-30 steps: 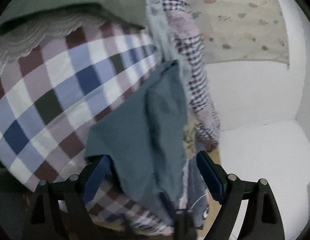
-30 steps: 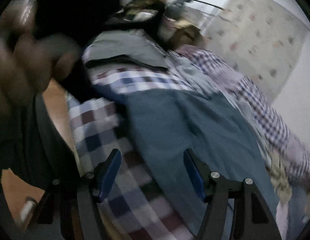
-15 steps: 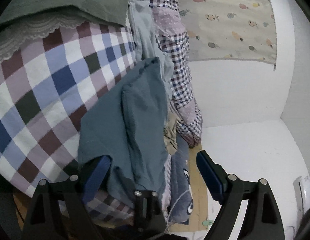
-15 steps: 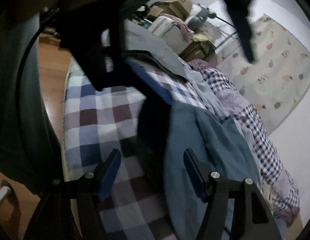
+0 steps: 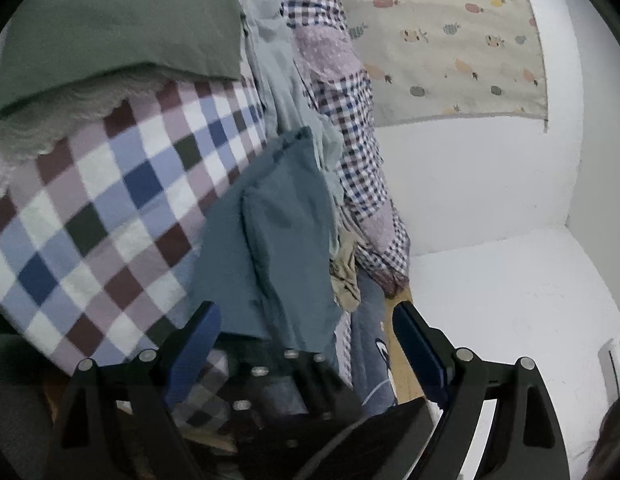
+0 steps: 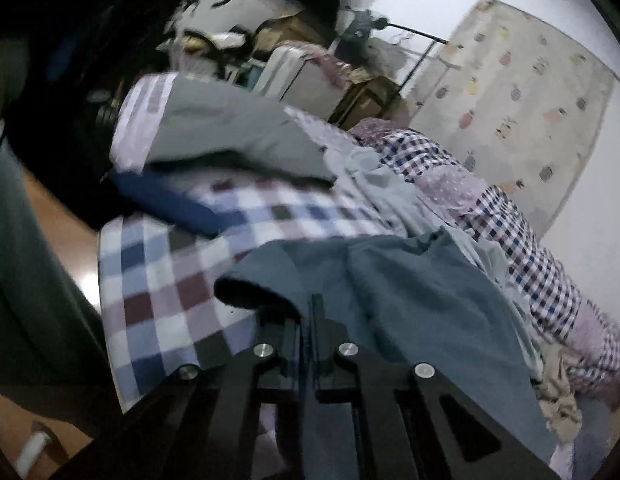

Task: Fold clothes

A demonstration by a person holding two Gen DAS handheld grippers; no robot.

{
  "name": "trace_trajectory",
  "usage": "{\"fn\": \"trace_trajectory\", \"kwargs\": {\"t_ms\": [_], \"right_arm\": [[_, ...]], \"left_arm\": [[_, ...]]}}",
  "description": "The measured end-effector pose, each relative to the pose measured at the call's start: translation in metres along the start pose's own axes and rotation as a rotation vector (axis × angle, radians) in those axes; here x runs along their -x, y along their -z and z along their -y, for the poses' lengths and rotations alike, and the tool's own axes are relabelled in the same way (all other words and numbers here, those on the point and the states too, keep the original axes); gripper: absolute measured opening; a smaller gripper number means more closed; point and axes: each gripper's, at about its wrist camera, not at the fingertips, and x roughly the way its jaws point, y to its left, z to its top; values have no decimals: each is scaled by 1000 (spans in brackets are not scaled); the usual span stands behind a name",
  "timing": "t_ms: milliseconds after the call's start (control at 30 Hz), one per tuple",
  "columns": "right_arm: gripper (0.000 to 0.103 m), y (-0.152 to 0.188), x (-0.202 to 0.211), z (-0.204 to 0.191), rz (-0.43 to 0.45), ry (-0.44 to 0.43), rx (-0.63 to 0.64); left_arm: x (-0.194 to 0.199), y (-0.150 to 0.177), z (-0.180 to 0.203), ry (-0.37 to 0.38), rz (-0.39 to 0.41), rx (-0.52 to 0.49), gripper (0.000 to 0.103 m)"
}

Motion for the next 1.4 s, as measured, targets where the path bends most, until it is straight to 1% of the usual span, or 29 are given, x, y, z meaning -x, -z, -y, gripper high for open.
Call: {"fn": "trace_trajectory", "kwargs": {"t_ms": [100,200,367,500,633,833,900,933,967,1000,1033,1067,1100,1133,1167,1200,1233,1267,1300,1333,1367,1400], "right_arm": [[1,-8,11,7,16,-18,-40],[1,-11,18,6,27,-35,-53],[1,-15,24,3,34,-57,-67],[1,-17,26,11,40,-65,-106],[2,-20,29,17,51,-79,-134],[2,-21,33,16,63,-84,-128],[2,-21,34,18,68,-84,-132],[2,-21,35,18,70,-85,-130],[2,-20,35,18,72,-88,-125],[2,-20,36,17,74,-91,-120],[2,-19,36,16,75,-92,-112],[2,-18,36,14,72,-93,-101],[2,-17,36,11,68,-92,-89],[2,-15,36,9,64,-91,-78],[2,-13,37,7,60,-88,-66],[2,-10,37,6,58,-83,-55],[4,-8,37,4,54,-75,-43],[6,-5,38,3,48,-65,-29],[15,-1,39,3,43,-50,-16],[32,3,40,2,41,-30,-4],[42,7,42,2,40,-9,8],[58,11,44,2,39,19,19]], "left_arm": [[2,5,-2,-25,7,-2,90],[-10,9,-3,-63,-21,-18,90],[-40,14,-8,-94,-56,-22,90],[-55,15,-8,-100,-49,-32,90],[-63,13,-12,-76,-43,-12,90],[-70,3,1,-106,-15,-107,89],[-73,1,3,-105,-18,-120,84],[-74,0,4,-103,-23,-123,78],[-76,0,4,-108,-26,-127,68],[-77,0,4,-121,-27,-129,61],[-78,-1,3,-131,-26,-124,47],[-78,-2,1,-134,-25,-116,39],[-77,-2,0,-129,-23,-105,34],[-76,-3,0,-130,-20,-106,27],[-76,-3,1,-141,-17,-112,16],[-74,-4,1,-156,-16,-119,14],[-73,-4,1,-163,-15,-122,13],[-71,-5,0,-156,-11,-118,10],[-69,-7,0,-147,-5,-115,8],[-66,-8,0,-141,2,-114,8],[-65,-9,1,-139,7,-116,6],[-64,-10,1,-139,10,-117,5]]}}
